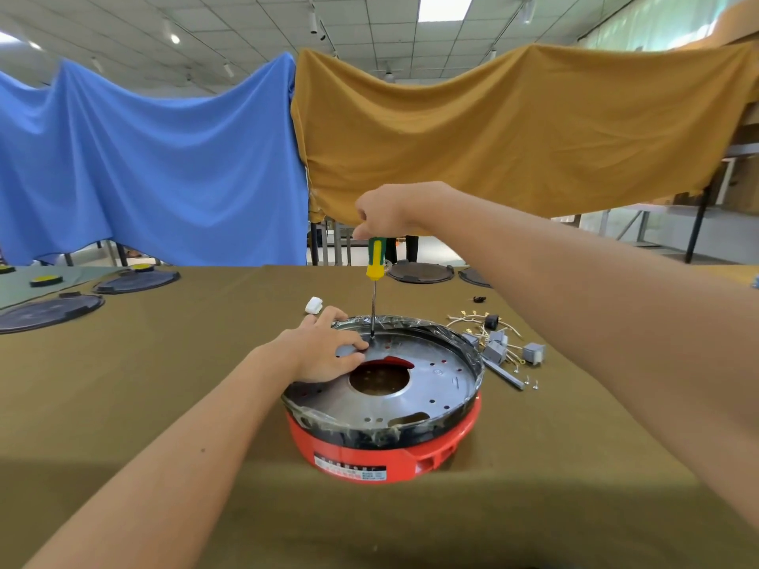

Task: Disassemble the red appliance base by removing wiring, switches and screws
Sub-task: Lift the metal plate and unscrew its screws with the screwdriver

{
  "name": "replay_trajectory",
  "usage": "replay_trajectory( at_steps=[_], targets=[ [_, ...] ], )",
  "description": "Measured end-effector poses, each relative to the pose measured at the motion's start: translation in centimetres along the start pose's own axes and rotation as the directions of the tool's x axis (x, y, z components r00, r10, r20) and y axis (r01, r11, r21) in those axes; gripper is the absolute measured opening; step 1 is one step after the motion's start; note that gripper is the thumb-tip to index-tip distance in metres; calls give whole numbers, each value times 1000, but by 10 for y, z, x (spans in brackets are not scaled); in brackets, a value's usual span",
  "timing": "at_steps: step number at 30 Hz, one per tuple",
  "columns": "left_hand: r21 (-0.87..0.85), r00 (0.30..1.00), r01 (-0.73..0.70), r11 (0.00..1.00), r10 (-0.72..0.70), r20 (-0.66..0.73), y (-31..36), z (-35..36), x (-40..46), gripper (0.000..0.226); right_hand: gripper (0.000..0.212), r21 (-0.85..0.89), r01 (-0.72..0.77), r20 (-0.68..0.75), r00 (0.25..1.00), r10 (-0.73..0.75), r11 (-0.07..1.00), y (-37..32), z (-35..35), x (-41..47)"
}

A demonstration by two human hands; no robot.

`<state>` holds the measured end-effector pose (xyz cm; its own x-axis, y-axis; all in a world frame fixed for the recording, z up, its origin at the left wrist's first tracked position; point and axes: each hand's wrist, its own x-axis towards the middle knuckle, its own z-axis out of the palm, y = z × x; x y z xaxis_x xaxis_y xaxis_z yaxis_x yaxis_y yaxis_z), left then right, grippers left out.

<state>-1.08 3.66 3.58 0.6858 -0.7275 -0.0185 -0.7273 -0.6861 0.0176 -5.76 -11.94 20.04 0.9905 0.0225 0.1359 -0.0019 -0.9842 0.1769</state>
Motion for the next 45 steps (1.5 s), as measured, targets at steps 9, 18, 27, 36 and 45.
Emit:
replay_trajectory(
  at_steps=[9,18,27,36,45],
  targets=[
    [4,1000,0,1000,0,-8,-1,2,1,39,24,173,-20,67,998,8,985,3,0,-4],
    [0,1000,3,1000,-3,-1,-2,1,1,40,24,355,97,-39,995,-89,930,7,1,-2],
    [6,1000,4,1000,-4,-4,-1,0,1,41,38,15,-33,-67,997,34,999,3,9,1],
    [-9,1000,2,1000,-3,-10,0,1,-1,41,34,584,46,25,997,-74,810,-9,2,-6],
    [-3,1000,-3,1000,3,-7,-1,1,1,41,44,10,-72,-82,994,73,997,-10,3,2]
  ],
)
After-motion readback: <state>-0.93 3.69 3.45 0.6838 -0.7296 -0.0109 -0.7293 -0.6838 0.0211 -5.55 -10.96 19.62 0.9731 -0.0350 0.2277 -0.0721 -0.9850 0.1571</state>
